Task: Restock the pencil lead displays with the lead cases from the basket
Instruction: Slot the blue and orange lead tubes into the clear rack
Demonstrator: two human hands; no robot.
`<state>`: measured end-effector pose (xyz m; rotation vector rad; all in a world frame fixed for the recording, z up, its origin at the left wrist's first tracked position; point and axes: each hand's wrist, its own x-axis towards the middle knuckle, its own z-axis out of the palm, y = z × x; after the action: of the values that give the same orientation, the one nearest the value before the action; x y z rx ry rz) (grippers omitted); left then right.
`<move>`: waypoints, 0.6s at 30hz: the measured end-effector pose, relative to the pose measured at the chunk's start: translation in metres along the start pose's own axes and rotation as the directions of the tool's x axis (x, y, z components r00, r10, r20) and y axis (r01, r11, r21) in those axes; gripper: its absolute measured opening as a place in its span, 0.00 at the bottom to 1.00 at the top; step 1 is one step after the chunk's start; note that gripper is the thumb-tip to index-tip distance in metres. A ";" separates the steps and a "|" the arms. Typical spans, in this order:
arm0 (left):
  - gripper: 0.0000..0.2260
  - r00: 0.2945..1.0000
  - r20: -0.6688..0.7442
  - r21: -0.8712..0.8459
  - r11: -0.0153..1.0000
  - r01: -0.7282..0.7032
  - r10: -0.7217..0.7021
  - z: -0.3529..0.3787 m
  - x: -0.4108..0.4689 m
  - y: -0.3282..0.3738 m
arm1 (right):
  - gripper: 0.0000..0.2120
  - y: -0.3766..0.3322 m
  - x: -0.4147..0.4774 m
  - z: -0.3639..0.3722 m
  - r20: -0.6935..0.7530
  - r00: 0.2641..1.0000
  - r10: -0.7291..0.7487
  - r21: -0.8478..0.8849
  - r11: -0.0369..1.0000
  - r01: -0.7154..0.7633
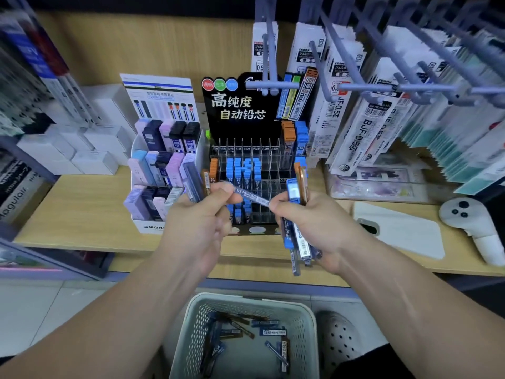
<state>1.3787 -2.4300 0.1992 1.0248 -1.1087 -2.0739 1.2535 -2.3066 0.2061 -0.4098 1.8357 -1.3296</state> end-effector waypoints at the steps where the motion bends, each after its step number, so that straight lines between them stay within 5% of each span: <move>1: 0.02 0.999 0.006 0.024 0.999 -0.031 0.031 0.001 0.002 0.001 | 0.09 0.002 -0.001 0.003 0.011 1.000 0.007 -0.006 1.000 -0.007; 9: 0.01 0.914 0.137 0.474 0.785 -0.399 0.382 0.010 0.033 0.022 | 0.04 -0.002 0.003 -0.001 -0.029 0.999 0.015 0.073 0.997 -0.013; 18: 0.02 0.814 0.257 0.669 0.512 -0.539 0.520 0.020 0.050 0.023 | 0.08 -0.002 0.009 -0.011 -0.059 0.998 -0.025 0.051 0.998 0.028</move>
<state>1.3378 -2.4710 0.2080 0.8061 -2.0450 -1.1272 1.2388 -2.3060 0.2052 -0.3730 1.8449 -1.4172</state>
